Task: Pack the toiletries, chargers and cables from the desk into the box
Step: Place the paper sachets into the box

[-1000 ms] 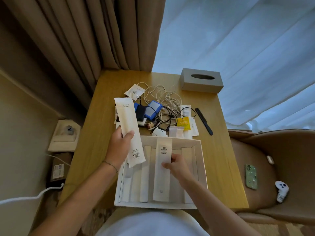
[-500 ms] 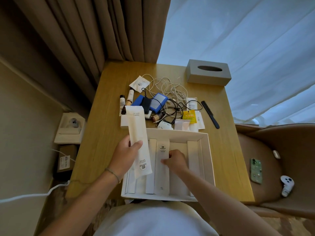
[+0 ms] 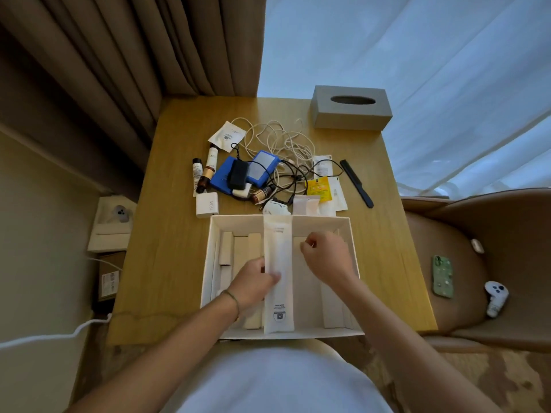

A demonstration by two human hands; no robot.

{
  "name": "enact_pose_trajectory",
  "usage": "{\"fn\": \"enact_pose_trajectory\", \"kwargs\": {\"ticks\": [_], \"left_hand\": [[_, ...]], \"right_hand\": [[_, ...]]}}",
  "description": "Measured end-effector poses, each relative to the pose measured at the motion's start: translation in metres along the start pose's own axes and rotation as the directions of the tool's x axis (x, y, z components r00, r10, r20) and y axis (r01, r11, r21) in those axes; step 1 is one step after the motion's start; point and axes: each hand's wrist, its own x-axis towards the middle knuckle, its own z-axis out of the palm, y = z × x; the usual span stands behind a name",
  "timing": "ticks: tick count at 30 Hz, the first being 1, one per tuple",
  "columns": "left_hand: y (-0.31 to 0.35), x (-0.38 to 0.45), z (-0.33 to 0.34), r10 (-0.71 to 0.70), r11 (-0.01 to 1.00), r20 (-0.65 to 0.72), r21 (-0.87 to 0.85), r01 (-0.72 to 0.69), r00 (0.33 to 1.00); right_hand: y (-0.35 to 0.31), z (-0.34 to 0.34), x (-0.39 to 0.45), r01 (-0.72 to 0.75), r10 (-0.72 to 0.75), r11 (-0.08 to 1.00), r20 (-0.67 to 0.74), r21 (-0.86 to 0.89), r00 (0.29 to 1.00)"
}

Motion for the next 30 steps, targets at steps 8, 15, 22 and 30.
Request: {"fn": "enact_pose_trajectory", "kwargs": {"ticks": [8,15,22,30], "left_hand": [[-0.016,0.042,0.038,-0.115,0.993,-0.015,0.039,0.115,0.993],[-0.022,0.066,0.048,0.082,0.703,-0.155,0.709,0.053,0.985],[-0.026,0.073,0.049,0.105,0.474,-0.099,0.88,0.037,0.99],[-0.003,0.05,0.044,0.116,0.475,-0.084,0.88,0.019,0.99]], "right_hand": [[0.004,-0.027,-0.01,-0.01,0.014,0.99,-0.024,0.144,1.0],[0.009,-0.045,-0.01,0.042,-0.029,0.967,-0.056,0.252,0.998],[0.018,-0.069,0.023,0.048,0.006,0.939,-0.158,0.341,0.987],[0.053,-0.069,0.104,-0.084,0.149,0.912,-0.134,0.401,0.98]]}}
